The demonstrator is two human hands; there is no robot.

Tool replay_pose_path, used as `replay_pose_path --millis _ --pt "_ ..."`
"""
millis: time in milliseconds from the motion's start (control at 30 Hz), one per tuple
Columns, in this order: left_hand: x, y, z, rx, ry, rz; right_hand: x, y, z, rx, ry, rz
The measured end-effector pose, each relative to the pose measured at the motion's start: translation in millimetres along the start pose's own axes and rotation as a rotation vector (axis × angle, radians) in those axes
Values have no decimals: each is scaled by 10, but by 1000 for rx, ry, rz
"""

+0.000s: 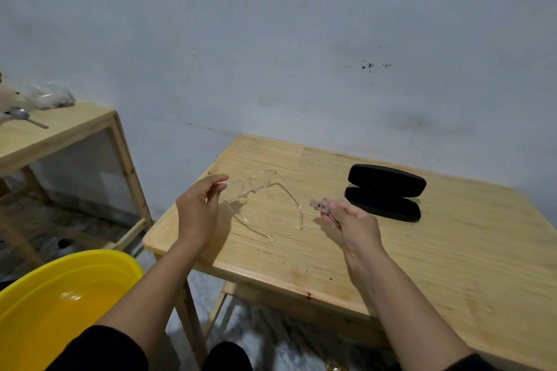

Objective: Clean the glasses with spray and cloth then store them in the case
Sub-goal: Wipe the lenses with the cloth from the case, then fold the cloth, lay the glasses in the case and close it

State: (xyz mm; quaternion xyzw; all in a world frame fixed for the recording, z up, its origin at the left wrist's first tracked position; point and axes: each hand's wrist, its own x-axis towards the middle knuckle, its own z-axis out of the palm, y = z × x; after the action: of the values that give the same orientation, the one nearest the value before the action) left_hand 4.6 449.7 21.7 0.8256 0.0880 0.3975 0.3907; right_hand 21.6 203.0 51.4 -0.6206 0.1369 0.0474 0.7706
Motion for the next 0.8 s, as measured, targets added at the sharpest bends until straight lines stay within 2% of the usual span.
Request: replay_pose_path --millis 100,267,367,633,800 --pt "-66 346 192 -137 -74 43 6 -70 -61 3 -26 -14" --pt "-307 981 648 -360 -436 -42 -11 -178 -200 24 -98 -62" --pt "-424 1189 872 -424 -557 -77 -41 -219 -327 11 -103 -92" --pt "-556 1409 1144 -386 -547 -85 33 -226 -702 0 -94 -99" --pt "-490 1469 1198 -385 -491 -113 85 -202 -843 -142 -34 -98"
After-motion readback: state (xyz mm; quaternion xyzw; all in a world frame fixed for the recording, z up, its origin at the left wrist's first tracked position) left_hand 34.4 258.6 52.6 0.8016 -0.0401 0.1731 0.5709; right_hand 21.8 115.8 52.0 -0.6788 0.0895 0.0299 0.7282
